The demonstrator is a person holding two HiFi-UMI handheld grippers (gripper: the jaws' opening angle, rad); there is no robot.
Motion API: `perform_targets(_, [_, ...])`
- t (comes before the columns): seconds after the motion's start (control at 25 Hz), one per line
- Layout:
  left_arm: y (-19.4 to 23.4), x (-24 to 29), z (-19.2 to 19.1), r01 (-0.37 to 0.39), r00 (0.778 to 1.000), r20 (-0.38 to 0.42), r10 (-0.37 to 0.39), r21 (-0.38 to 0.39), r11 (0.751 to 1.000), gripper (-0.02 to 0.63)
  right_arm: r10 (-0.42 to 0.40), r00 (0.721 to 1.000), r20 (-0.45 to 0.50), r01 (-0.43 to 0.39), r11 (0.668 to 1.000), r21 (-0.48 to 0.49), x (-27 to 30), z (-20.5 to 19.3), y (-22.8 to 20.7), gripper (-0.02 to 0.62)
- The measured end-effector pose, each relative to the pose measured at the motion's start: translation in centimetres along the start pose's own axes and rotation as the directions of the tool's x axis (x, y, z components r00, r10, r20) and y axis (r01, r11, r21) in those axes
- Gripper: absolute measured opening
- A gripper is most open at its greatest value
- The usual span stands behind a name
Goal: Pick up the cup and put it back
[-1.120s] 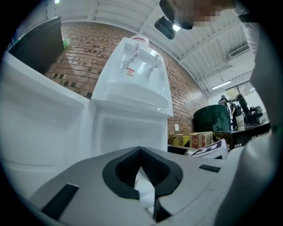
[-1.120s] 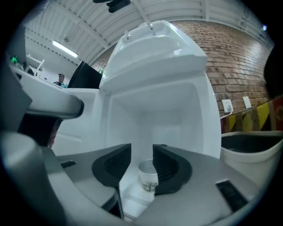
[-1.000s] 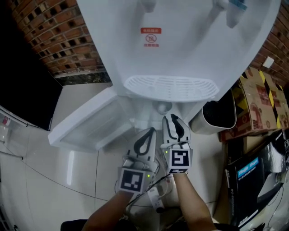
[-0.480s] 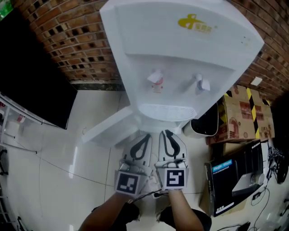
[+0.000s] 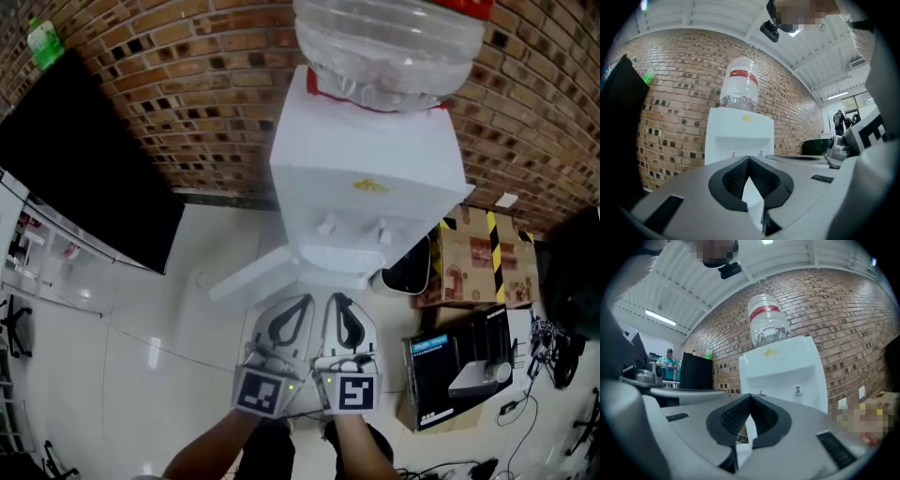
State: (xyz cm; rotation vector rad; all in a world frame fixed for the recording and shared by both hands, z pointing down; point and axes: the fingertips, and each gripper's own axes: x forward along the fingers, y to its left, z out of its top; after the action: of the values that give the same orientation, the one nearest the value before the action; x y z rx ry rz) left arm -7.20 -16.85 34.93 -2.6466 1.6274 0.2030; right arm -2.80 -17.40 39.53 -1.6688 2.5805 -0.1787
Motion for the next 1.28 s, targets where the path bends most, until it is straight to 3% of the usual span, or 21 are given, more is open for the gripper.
perform_targets(0.12, [-0.5, -1.1, 4.0, 0.009, 1.0, -0.012, -0.009, -0.008, 1.0, 0.002, -0.019, 1.0, -0.02, 0.02, 0.998, 0.059, -1.7, 2.7, 1.4, 0.002])
perform_targets(0.32, [-2.3, -3.1, 10.2, 0.026, 0.998, -0.054, -0.024, 0.028, 0.999, 0.003, 0.003, 0.999, -0.054, -0.007, 0.998, -0.07, -3.7, 10.2, 3.1, 0.002])
perform_targets(0.56, [-3.7, -2.4, 20.4, 0.066, 0.998, 0.011, -0.067, 0.076, 0.995, 0.003, 0.014, 0.999, -0.05, -0.021, 0.99, -0.138, -5.4, 20.6, 3.2, 0.002])
perform_targets(0.76, [-5.4, -2.0, 26.4, 0.132, 0.99, 0.048, -0.136, 0.068, 0.989, 0.003, -0.017, 1.0, -0.025, 0.012, 0.985, -0.172, -7.0, 27.0, 4.3, 0.002])
perform_targets(1.0, [-6.9, -2.6, 29.5, 0.217, 0.973, 0.071, -0.219, 0.036, 0.976, 0.003, -0.062, 0.998, 0.001, 0.061, 0.979, -0.196, -8.9, 30.7, 5.6, 0.002])
perform_targets(1.28, [-6.4, -4.9, 30.2, 0.236, 0.969, 0.069, -0.238, 0.034, 0.971, 0.003, -0.062, 0.998, -0.017, 0.057, 0.98, -0.193, -10.7, 30.0, 7.7, 0.002])
